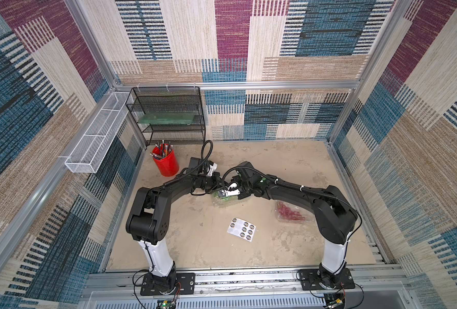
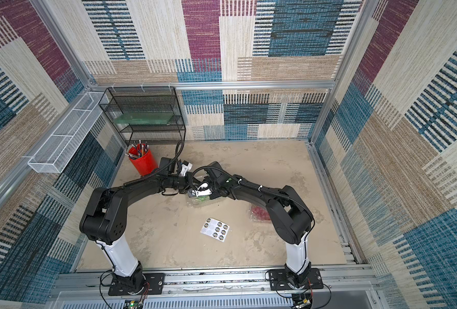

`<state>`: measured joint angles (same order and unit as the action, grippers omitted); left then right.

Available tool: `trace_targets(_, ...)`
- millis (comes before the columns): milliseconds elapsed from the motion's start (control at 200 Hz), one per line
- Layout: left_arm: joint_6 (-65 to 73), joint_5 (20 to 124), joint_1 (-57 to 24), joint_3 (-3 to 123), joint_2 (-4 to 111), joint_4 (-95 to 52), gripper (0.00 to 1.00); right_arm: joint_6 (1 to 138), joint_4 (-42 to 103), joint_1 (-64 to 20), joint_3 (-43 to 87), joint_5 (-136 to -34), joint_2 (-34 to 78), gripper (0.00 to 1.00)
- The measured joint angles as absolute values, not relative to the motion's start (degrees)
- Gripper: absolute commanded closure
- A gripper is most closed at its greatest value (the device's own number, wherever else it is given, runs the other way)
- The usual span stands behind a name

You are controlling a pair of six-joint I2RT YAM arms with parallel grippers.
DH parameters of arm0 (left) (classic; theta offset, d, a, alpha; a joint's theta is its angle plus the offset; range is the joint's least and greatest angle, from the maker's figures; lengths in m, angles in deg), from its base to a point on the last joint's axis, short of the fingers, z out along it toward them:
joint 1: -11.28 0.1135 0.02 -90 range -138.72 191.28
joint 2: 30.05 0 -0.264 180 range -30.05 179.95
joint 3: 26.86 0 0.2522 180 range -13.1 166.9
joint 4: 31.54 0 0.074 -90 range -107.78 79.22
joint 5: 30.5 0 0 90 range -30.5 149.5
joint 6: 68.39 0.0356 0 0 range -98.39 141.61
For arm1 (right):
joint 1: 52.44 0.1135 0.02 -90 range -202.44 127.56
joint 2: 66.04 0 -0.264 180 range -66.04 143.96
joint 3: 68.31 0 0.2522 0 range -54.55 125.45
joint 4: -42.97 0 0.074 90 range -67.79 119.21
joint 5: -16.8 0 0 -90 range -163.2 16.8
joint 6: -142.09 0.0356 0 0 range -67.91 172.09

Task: Label fruit boxes
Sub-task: Stick the label on the fruit box.

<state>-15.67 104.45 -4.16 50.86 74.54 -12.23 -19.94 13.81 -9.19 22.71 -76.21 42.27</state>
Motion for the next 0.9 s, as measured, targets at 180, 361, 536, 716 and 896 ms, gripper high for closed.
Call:
trace_targets(180, -14.73, 104.18, -4.34, 51.35, 74.74, -11.49, 0.99, -19.92, 13.7, -9.43, 22.62, -76.21, 41.98, 0.76)
trace_targets(361, -14.01, 103.79, -4.4, 51.8, 74.8, -10.66, 0.99, -19.65, 13.02, -10.04, 21.72, -76.21, 40.87, 0.75)
trace_targets(536, -13.6, 103.4, -4.69, 52.02, 74.65, -10.18, 0.99, -16.61, 11.73, -11.44, 20.04, -78.65, 37.9, 0.74)
trace_targets(716, -12.57, 103.18, -6.0, 52.74, 74.13, -8.61, 1.0, -5.1, 14.38, -17.13, 19.06, -86.65, 32.39, 0.73)
trace_targets(896, -11.06, 102.72, -6.52, 53.16, 73.8, -6.57, 1.0, 8.61, 17.87, -21.08, 18.01, -93.54, 29.44, 0.73)
